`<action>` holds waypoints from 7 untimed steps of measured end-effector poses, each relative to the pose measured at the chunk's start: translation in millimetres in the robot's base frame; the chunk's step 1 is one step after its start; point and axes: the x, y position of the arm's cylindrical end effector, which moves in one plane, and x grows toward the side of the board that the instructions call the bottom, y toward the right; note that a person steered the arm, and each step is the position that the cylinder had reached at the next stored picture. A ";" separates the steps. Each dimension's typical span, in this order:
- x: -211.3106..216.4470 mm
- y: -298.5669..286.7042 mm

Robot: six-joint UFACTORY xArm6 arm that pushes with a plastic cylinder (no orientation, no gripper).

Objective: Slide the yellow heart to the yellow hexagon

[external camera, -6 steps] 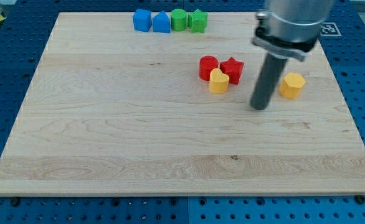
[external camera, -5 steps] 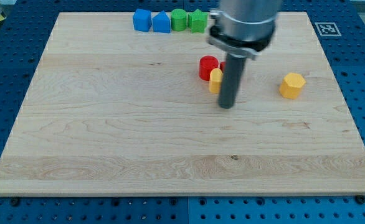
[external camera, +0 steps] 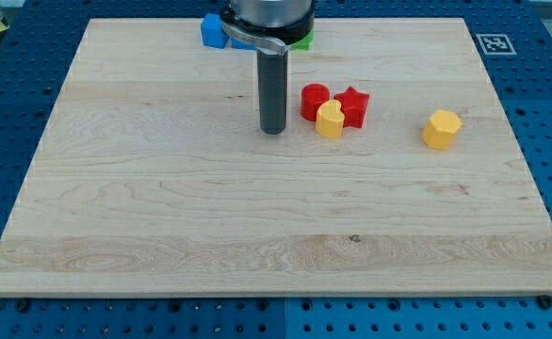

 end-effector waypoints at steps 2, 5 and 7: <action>-5.5 13.1; -0.5 56.6; 18.1 85.7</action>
